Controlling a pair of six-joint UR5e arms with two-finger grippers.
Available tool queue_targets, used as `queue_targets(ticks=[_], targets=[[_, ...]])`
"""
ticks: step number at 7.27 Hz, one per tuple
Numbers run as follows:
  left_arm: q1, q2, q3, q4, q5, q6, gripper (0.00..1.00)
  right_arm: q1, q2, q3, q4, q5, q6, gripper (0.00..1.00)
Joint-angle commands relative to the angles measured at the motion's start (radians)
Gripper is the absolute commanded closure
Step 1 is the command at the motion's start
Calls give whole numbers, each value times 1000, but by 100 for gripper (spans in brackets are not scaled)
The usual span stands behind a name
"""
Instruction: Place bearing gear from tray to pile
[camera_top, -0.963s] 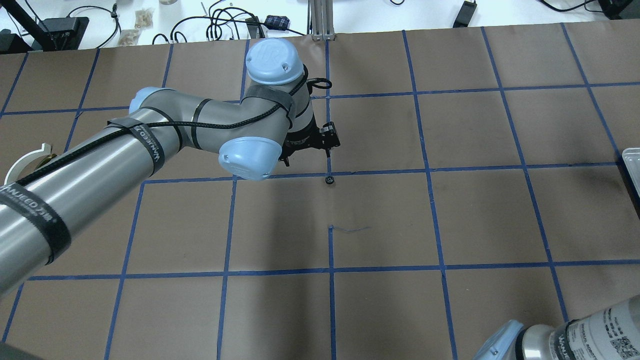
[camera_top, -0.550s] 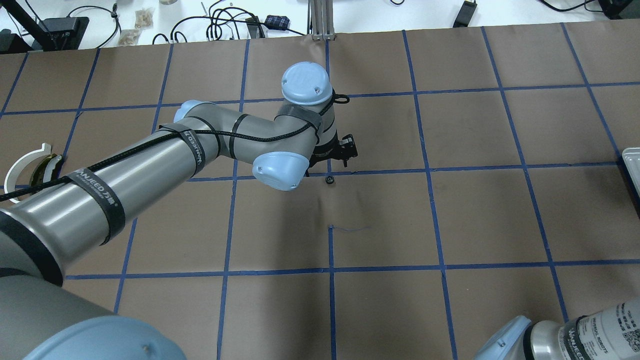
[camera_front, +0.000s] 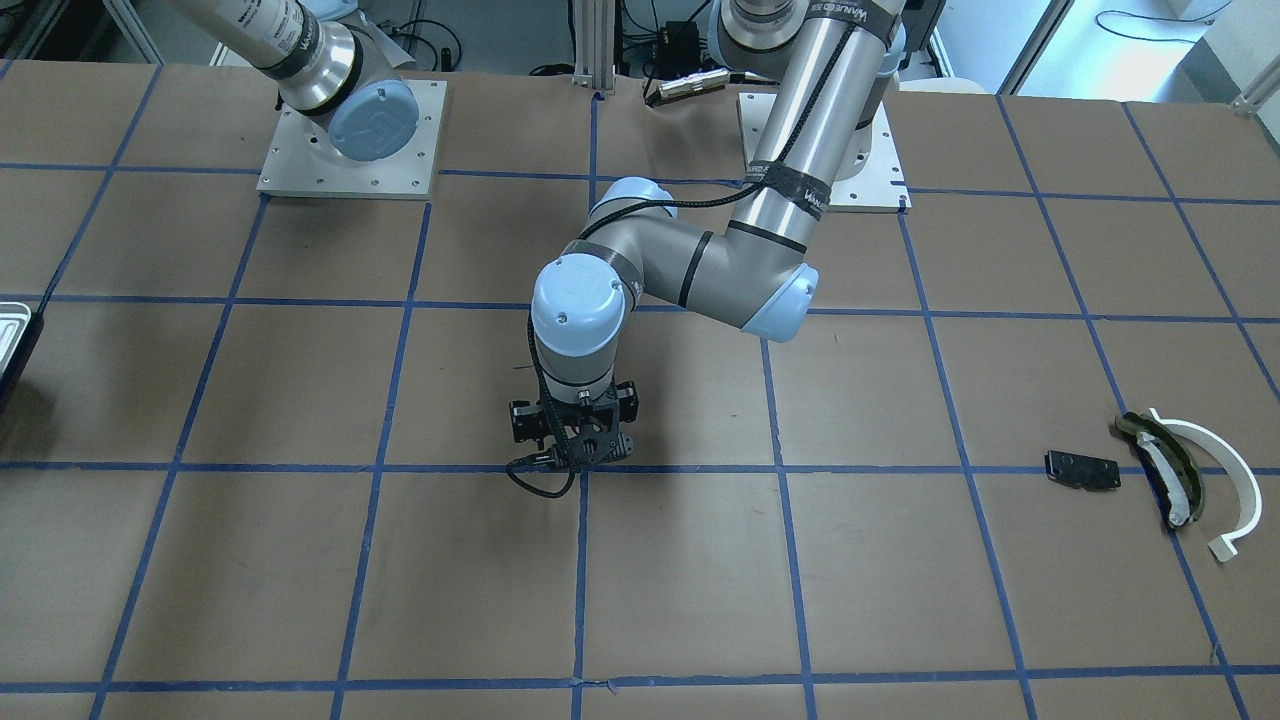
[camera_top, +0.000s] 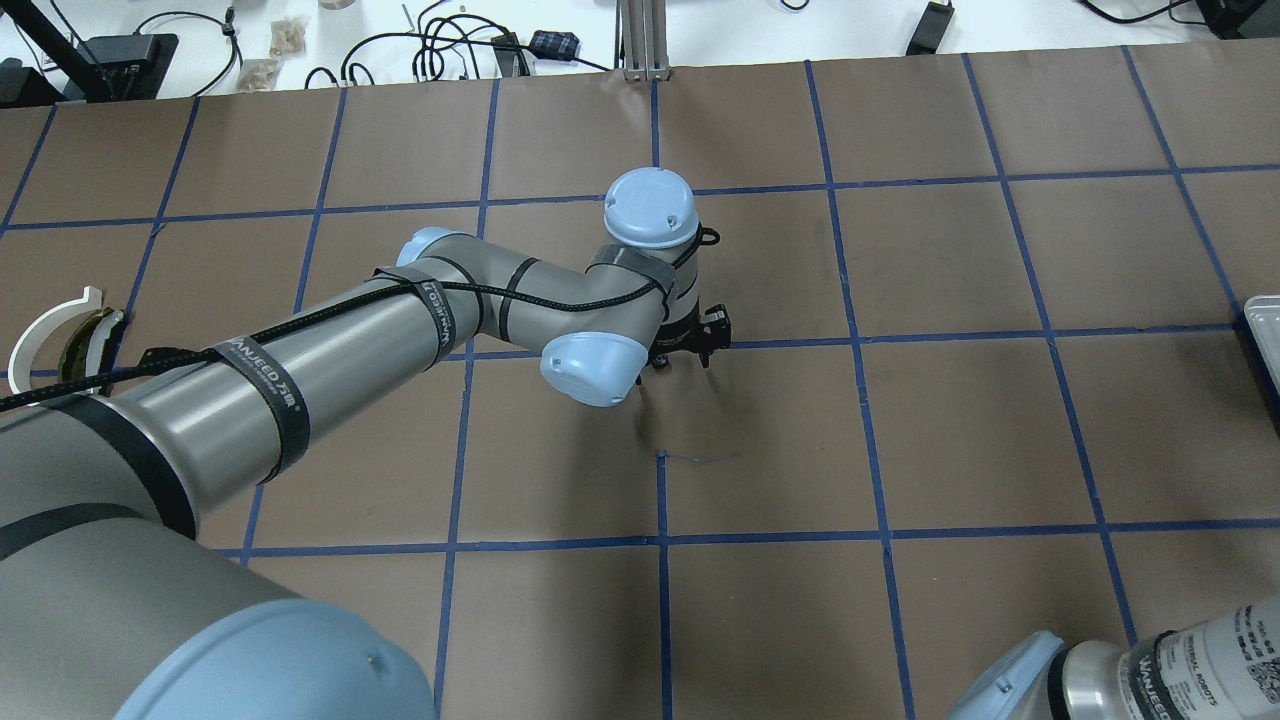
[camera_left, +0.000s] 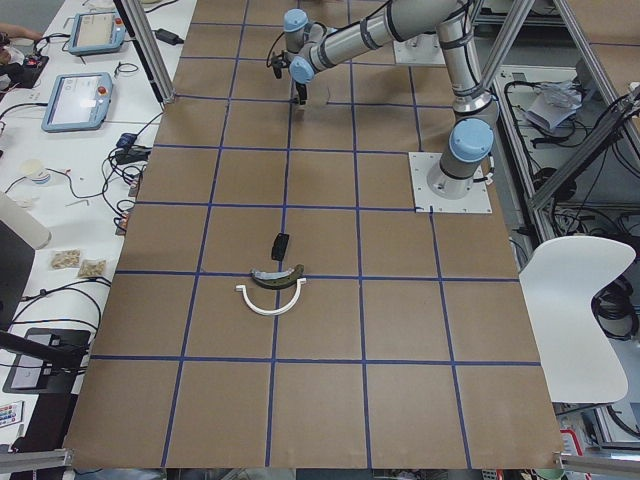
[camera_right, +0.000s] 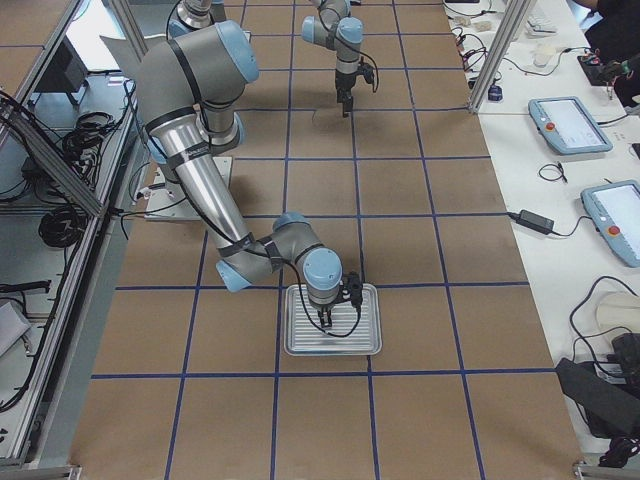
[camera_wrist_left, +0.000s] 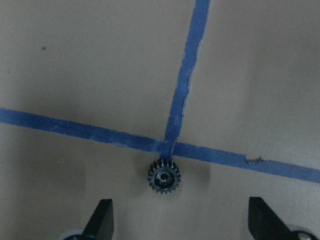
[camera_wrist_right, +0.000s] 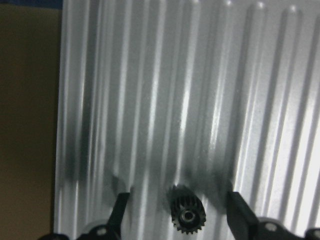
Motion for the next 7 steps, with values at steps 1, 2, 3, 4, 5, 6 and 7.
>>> queue_targets(ticks=[1, 2, 3, 4, 5, 6, 7], targets=[[4, -1, -4, 0, 24, 83, 14, 0, -2, -1, 0, -3, 15, 80], [5, -1, -1, 2, 37, 119, 13, 0, -7, -4, 0, -3, 21, 89], [8, -1, -2, 3, 38, 121, 14, 0, -8, -4, 2, -3, 25, 93], [8, -1, -2, 3, 38, 119, 14, 0, -11, -4, 2, -3, 27, 94], [8, -1, 11, 3, 38, 121, 21, 1, -26, -5, 6, -3, 32, 94], [8, -1, 11, 3, 38, 122, 28, 14, -72, -5, 43, 2, 42, 94], [10, -1, 15, 3, 38, 121, 29, 65, -158, -7, 128, 8, 102, 94]])
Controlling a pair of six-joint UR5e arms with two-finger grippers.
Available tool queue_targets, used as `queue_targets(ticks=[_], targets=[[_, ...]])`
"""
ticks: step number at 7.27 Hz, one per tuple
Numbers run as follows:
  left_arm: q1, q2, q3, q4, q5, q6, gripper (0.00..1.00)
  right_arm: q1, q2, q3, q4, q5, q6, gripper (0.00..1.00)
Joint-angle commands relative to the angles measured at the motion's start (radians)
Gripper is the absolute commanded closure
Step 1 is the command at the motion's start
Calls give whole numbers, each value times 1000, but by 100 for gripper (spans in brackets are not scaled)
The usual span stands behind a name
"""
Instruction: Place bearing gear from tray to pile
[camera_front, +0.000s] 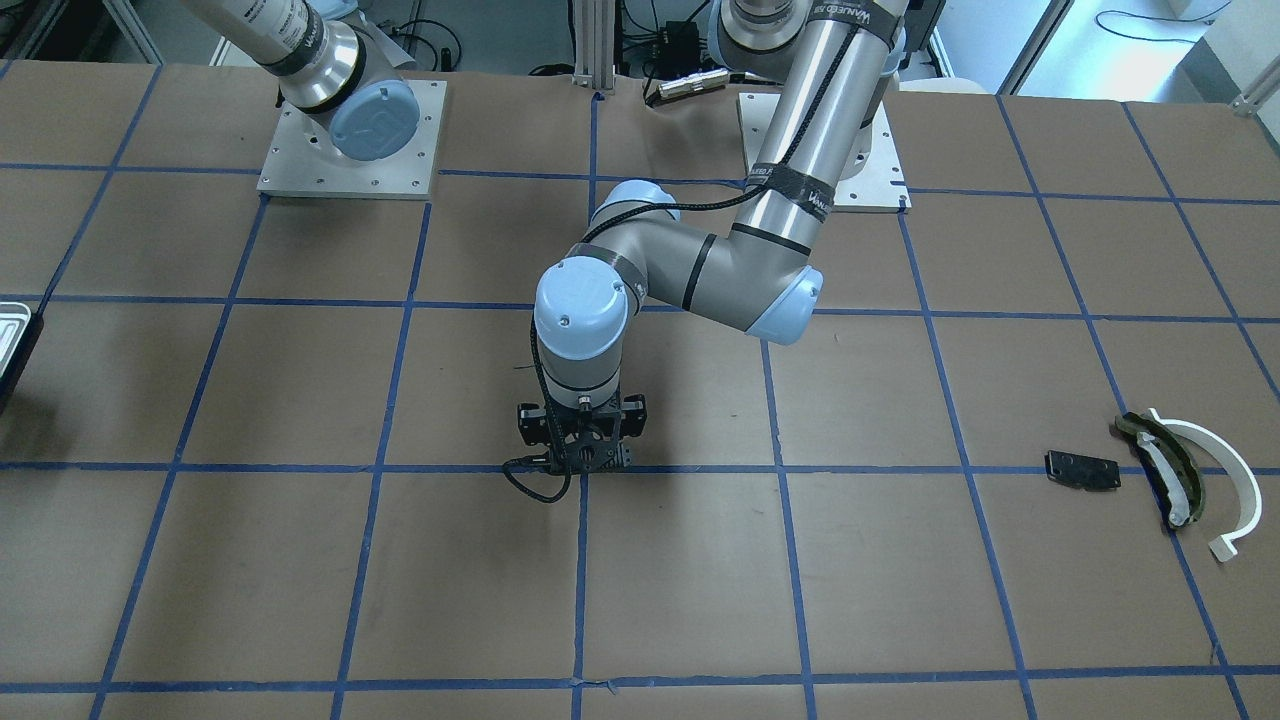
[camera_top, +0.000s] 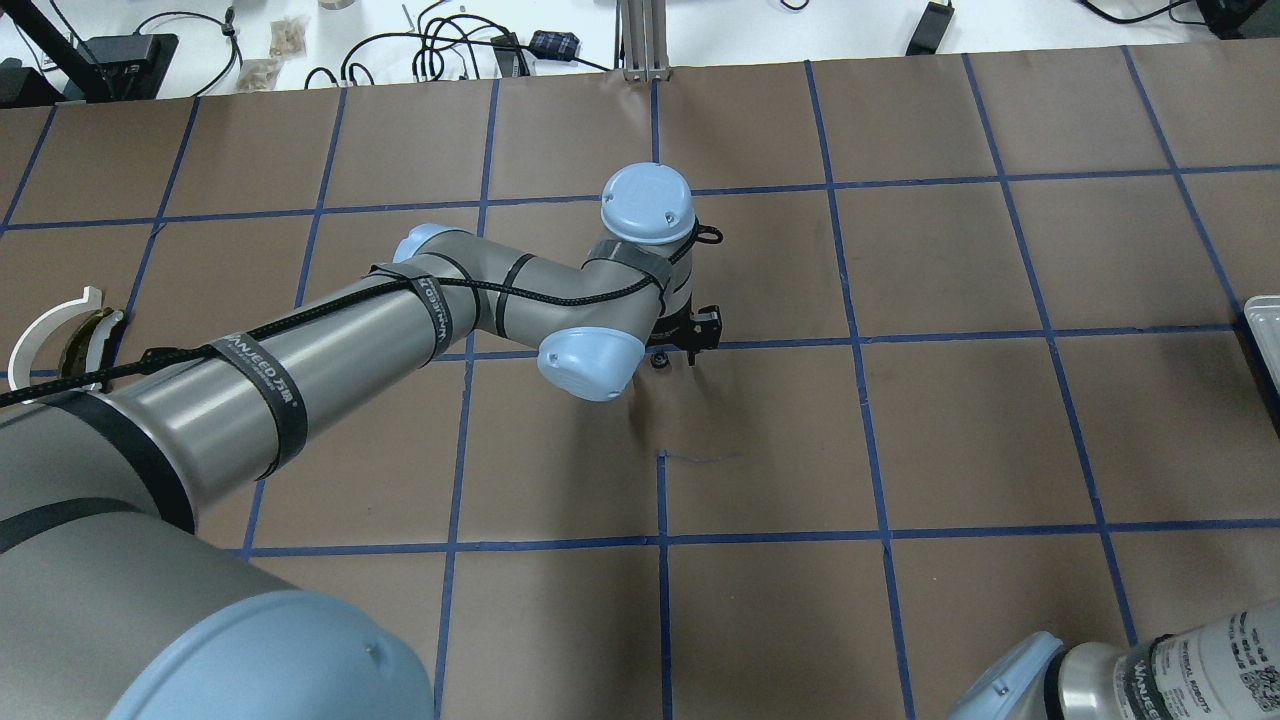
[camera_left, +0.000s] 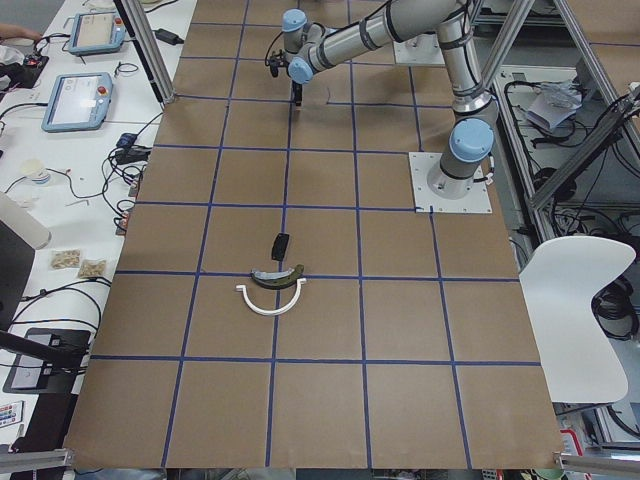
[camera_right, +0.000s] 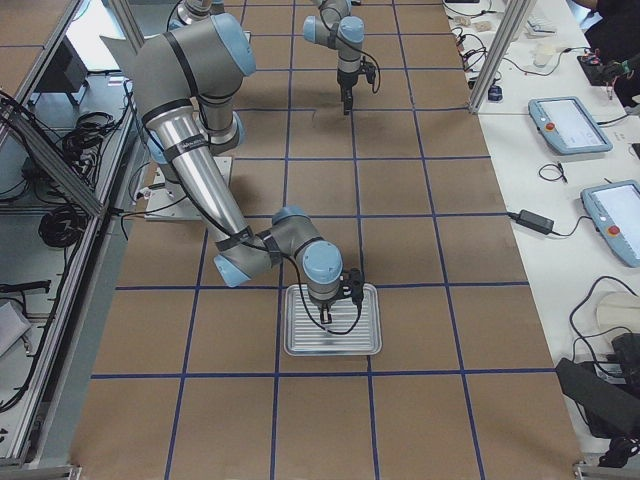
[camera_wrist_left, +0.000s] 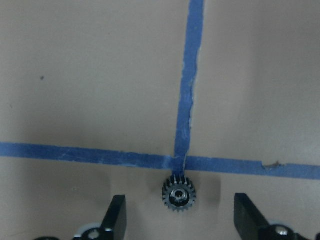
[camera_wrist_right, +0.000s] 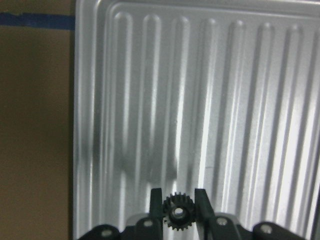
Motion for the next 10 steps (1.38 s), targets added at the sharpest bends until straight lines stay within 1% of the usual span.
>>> queue_targets(ticks=[1, 2, 3, 4, 5, 6, 7, 8, 9, 10], targets=[[4, -3, 1, 26, 0, 1, 29, 142, -169, -1, 154, 3, 135, 94], [4, -8, -5, 44, 2, 3, 36, 237, -239, 2, 211, 6, 277, 94], [4, -9, -8, 45, 2, 4, 52, 345, -271, 0, 257, 8, 411, 94], [4, -8, -13, 45, 0, 4, 67, 465, -275, 3, 268, 6, 539, 94], [4, -8, -13, 46, -1, 9, 86, 573, -276, 6, 270, 5, 653, 94], [4, -8, -14, 46, -3, 23, 100, 659, -275, 14, 270, 6, 770, 94], [6, 3, -13, 46, 0, 44, 100, 735, -276, 13, 270, 6, 865, 94], [22, 50, -2, 4, 12, 107, 100, 798, -275, 14, 269, 8, 968, 94], [48, 120, -8, -67, 55, 168, 100, 848, -270, 13, 258, 11, 1028, 94], [84, 203, -17, -113, 60, 229, 100, 882, -269, 13, 255, 11, 1070, 94]])
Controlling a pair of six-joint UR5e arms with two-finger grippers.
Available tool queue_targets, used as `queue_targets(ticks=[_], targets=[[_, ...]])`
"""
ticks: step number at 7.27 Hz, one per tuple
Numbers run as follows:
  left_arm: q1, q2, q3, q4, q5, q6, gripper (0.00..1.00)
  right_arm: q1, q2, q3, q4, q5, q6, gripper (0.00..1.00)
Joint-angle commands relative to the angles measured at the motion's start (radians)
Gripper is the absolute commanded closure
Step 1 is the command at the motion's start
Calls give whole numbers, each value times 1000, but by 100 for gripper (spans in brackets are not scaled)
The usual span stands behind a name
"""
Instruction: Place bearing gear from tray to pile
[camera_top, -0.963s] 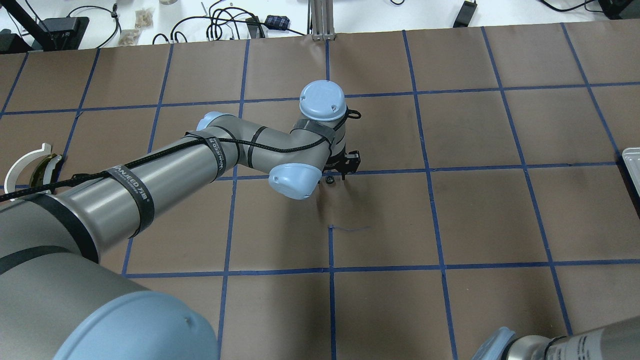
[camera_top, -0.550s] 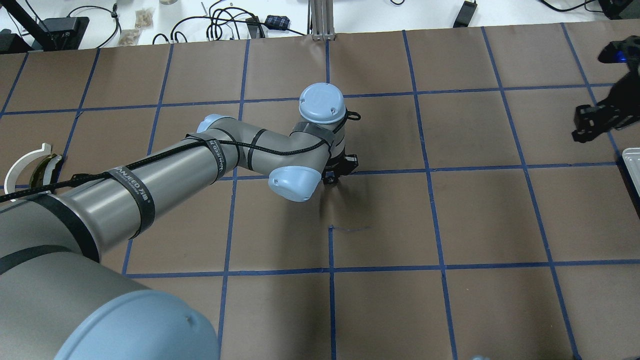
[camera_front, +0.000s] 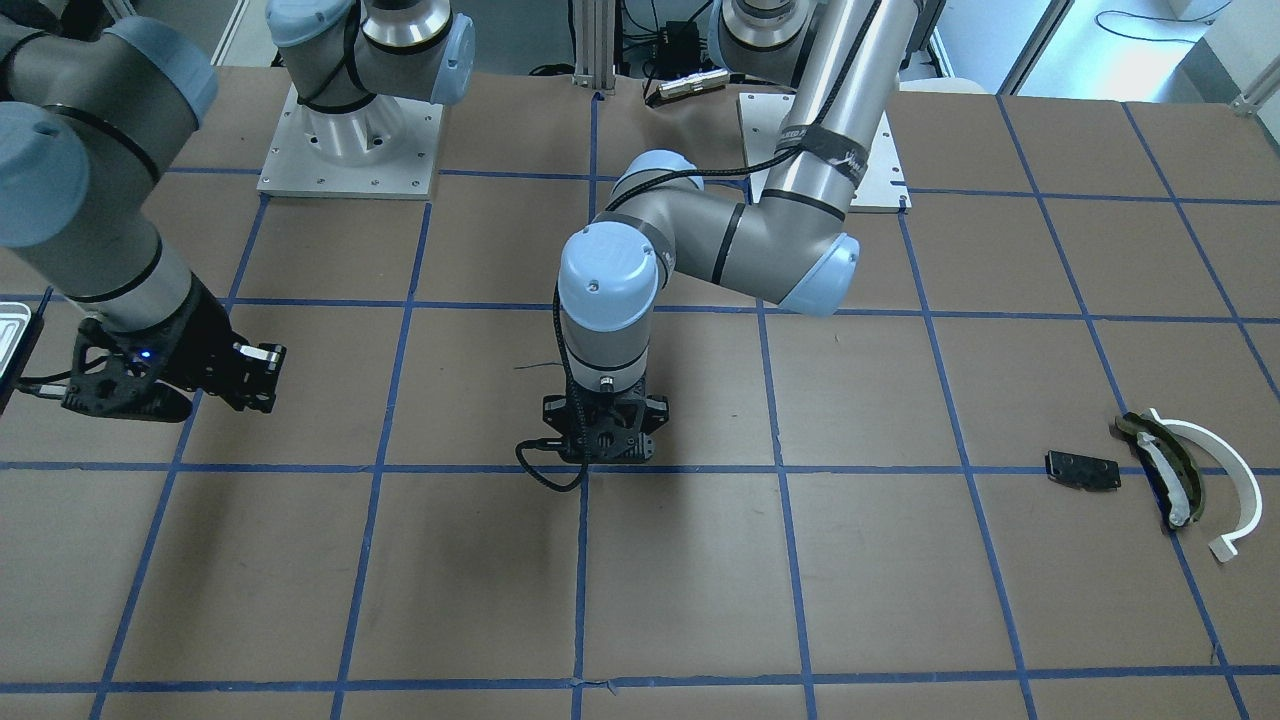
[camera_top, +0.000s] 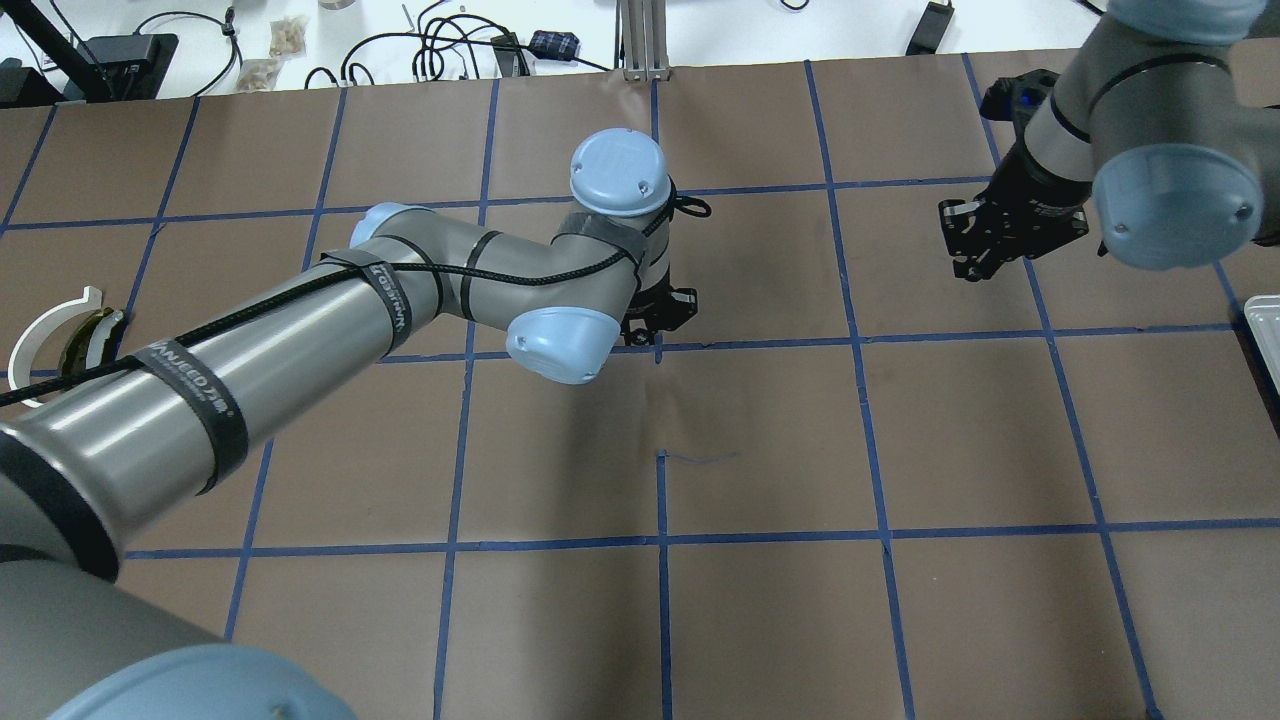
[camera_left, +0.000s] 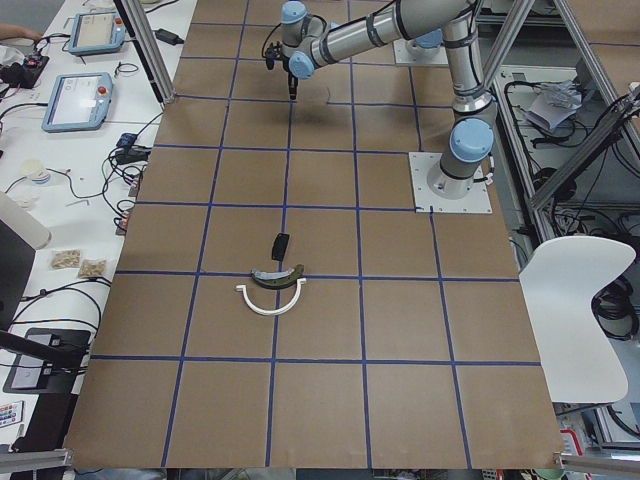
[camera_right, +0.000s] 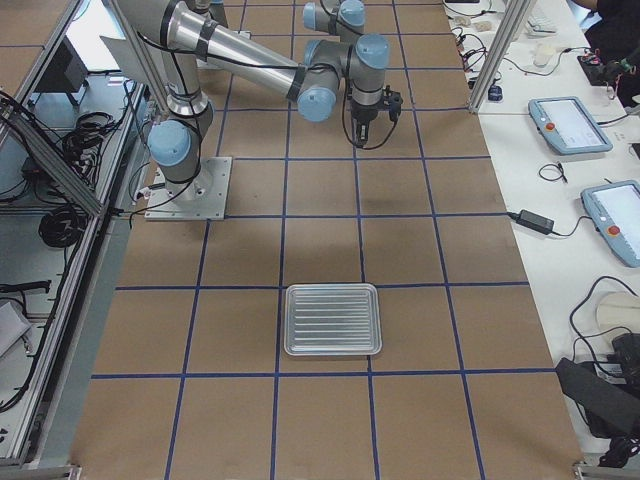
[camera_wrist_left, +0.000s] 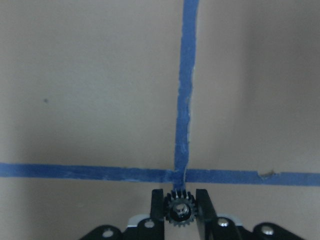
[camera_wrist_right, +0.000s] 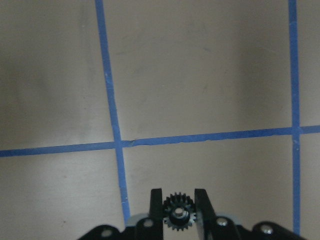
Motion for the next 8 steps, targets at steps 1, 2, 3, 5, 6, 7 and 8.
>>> queue_targets(ticks=[1, 2, 3, 5, 6, 7, 8], targets=[[133, 149, -12, -160, 25, 87, 100, 109, 4, 0, -6, 0, 206, 93], [255, 196, -13, -217, 25, 198, 100, 191, 20, 0, -11, -3, 347, 93], [351, 232, -16, -274, 31, 269, 100, 267, 38, 0, -46, -2, 458, 93], [611, 258, -64, -312, 77, 541, 100, 454, 156, -6, -211, -3, 700, 93], [746, 252, -87, -280, 74, 736, 100, 540, 226, -12, -292, -9, 797, 93], [861, 226, -85, -225, 61, 850, 100, 584, 280, -11, -334, -22, 848, 93], [926, 194, -89, -172, 22, 970, 100, 589, 294, -8, -339, -34, 847, 93]])
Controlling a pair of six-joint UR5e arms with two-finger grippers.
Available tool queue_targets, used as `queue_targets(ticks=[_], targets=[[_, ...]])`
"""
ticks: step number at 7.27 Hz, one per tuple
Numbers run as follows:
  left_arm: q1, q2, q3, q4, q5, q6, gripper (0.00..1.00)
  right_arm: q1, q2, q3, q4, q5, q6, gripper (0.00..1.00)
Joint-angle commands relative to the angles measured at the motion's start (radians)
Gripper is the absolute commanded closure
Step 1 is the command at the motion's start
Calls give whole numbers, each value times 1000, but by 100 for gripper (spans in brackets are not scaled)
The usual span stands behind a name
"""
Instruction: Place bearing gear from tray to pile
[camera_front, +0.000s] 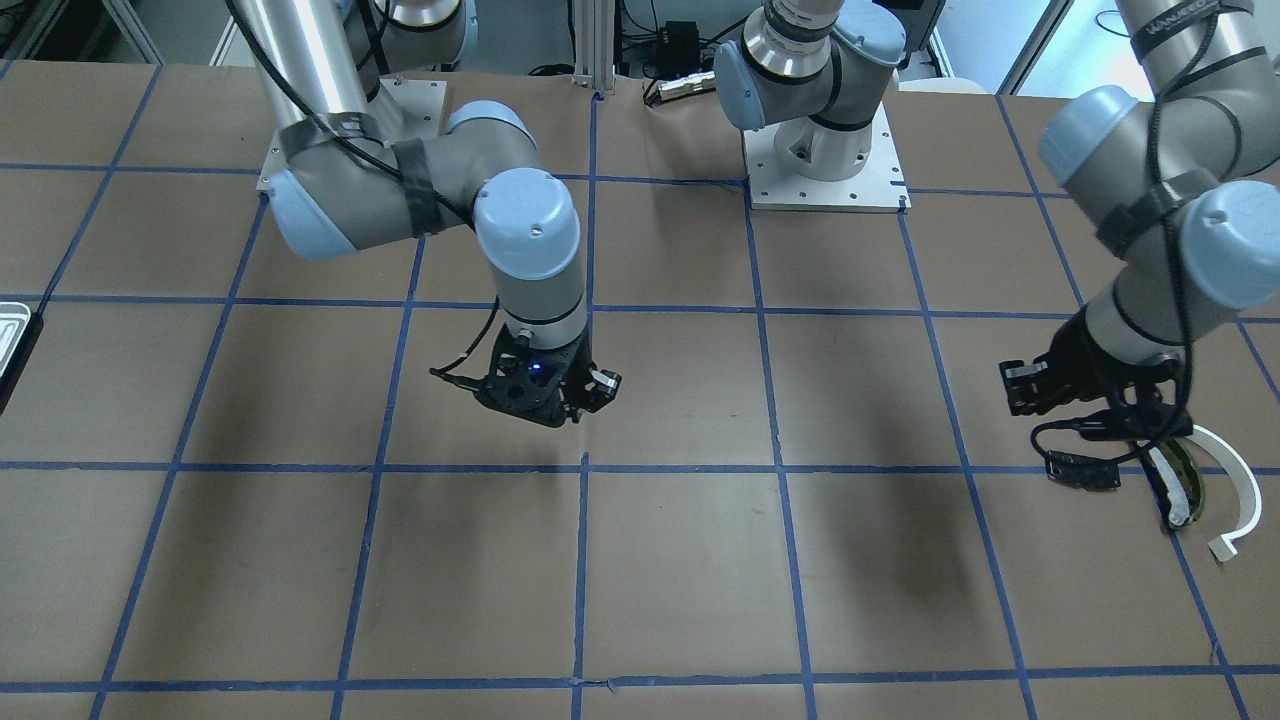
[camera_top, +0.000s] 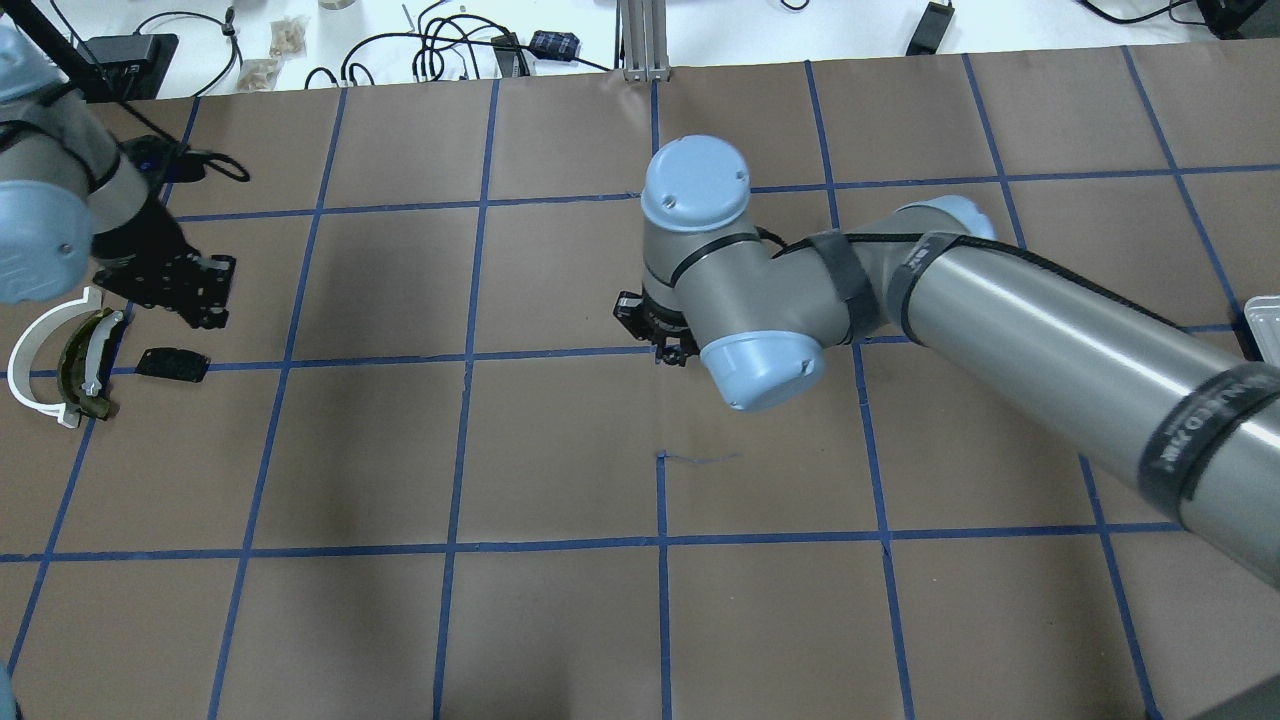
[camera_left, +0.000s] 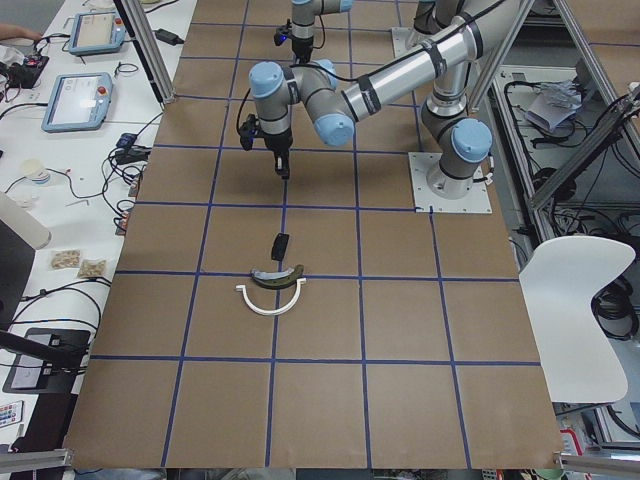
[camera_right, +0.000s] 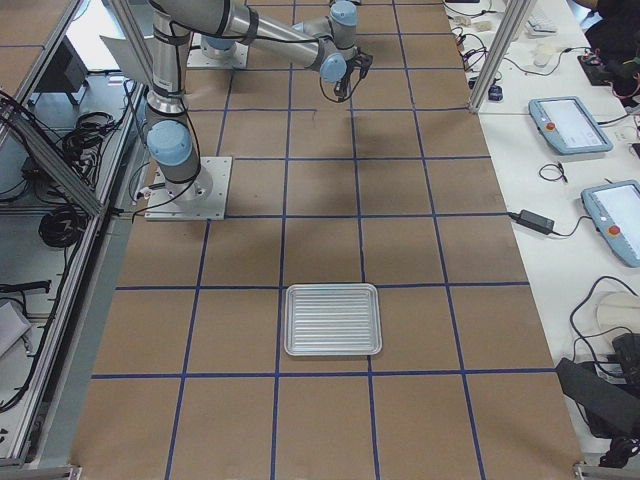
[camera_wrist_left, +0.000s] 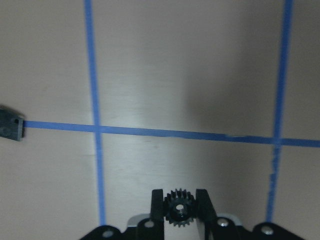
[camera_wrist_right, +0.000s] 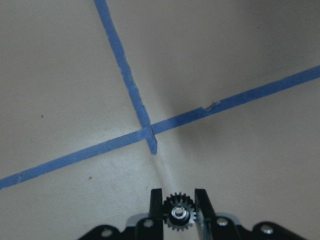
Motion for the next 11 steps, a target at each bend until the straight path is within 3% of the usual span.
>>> queue_targets(ticks=[1, 2, 3, 5, 8, 10, 11], targets=[[135, -84, -8, 192, -34, 238, 100, 36, 46, 2, -36, -13, 33, 85], [133, -138, -4, 221, -39, 241, 100, 34, 49, -3, -36, -16, 33, 17], [129, -169, -16, 214, -39, 233, 100, 33, 44, -9, -33, -15, 30, 0], [139, -169, -2, 223, -37, 256, 100, -10, 3, -64, 14, -65, -63, 0], [124, -223, 10, 319, -40, 256, 100, -175, -220, -153, 391, -82, -327, 0], [124, -238, 9, 326, -123, 261, 100, -301, -372, -153, 561, -82, -531, 0], [126, -241, 10, 333, -120, 264, 80, -365, -424, -152, 612, -79, -614, 0]])
